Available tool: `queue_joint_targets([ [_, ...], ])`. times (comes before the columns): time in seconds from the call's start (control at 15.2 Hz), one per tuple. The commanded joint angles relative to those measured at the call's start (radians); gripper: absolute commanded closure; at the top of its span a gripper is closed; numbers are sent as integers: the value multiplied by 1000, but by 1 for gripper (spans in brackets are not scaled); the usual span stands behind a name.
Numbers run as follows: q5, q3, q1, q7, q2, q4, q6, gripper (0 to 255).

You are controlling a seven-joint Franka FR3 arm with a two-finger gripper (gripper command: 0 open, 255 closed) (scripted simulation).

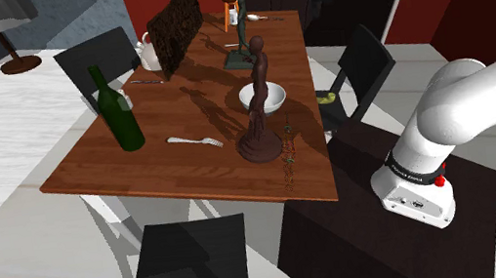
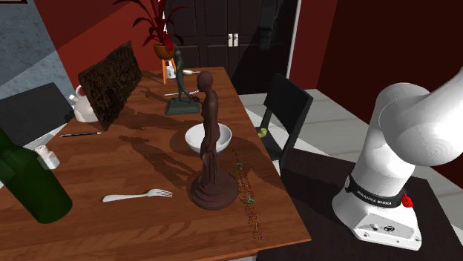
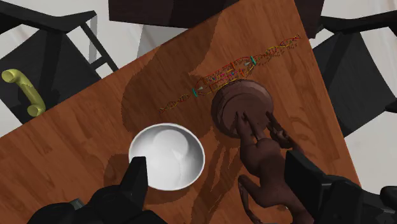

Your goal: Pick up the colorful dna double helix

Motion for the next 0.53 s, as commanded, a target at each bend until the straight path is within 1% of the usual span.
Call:
queue_joint_targets([
  [0.0,0,0,0,0,0,0,0,0],
  [0.46,72,39,-41,197,-73,-269,181,0],
])
